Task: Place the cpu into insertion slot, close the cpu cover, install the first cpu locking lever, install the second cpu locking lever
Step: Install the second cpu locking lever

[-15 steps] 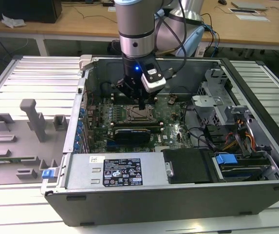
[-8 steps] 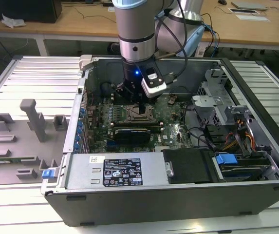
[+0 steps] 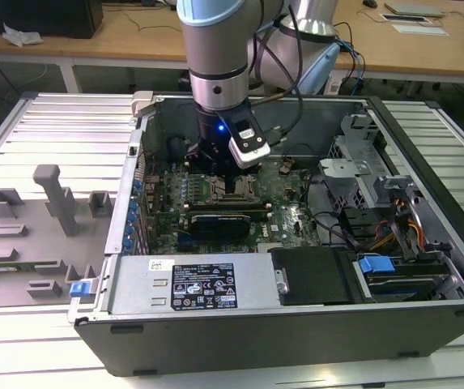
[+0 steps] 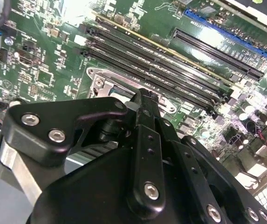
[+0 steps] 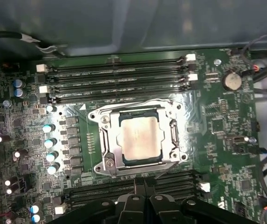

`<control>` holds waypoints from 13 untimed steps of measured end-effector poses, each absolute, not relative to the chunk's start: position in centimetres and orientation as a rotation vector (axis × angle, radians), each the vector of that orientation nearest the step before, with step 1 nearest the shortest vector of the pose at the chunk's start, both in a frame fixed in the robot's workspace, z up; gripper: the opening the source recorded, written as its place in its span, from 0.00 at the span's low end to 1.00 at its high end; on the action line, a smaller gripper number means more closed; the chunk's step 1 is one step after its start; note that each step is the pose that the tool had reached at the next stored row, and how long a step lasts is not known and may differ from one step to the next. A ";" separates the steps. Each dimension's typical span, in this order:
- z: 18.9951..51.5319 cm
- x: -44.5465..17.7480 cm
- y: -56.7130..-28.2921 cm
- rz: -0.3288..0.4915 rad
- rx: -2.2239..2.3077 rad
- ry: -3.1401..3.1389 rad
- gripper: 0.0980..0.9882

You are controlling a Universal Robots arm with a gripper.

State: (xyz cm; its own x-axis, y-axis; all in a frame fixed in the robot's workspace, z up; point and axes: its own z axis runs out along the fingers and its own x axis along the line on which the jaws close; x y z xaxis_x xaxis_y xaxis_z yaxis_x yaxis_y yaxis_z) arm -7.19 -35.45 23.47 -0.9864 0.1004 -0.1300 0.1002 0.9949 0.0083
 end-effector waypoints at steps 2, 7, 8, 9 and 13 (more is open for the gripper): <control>23.3 -7.2 -35.4 0.003 0.148 3.008 0.01; 23.2 -7.2 -35.5 0.007 0.148 3.008 0.01; 23.1 -7.3 -35.5 0.009 0.149 3.008 0.01; 23.1 -7.3 -35.5 0.011 0.149 3.008 0.01; 22.6 -7.6 -36.1 0.050 0.151 3.009 0.01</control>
